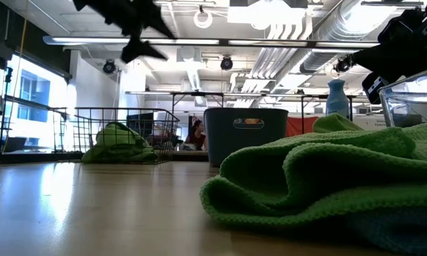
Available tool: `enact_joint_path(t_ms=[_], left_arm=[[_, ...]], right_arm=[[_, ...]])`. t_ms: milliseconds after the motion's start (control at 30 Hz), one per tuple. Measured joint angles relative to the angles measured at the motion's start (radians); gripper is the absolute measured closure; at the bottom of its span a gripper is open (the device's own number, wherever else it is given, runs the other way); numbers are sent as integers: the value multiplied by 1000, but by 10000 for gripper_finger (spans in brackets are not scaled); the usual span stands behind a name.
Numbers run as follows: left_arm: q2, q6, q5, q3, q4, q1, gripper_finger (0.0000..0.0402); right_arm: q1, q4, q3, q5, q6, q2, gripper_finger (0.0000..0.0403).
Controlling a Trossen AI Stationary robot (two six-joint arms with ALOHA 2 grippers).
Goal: Sort microfiber towel by color & place in baskets
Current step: Put the top green towel into the wire basket
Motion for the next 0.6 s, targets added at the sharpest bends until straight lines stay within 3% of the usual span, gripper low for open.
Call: enact_joint_path(t_ms=[133,333,600], left_arm=[[0,60,70,0,75,-142,160],[-43,47,87,0,81,-333,161],[-148,-68,21,0,111,-509,161]], right_arm=[[0,0,0,0,0,0,402],[0,0,0,0,0,0,402],[0,0,0,0,0,0,402]])
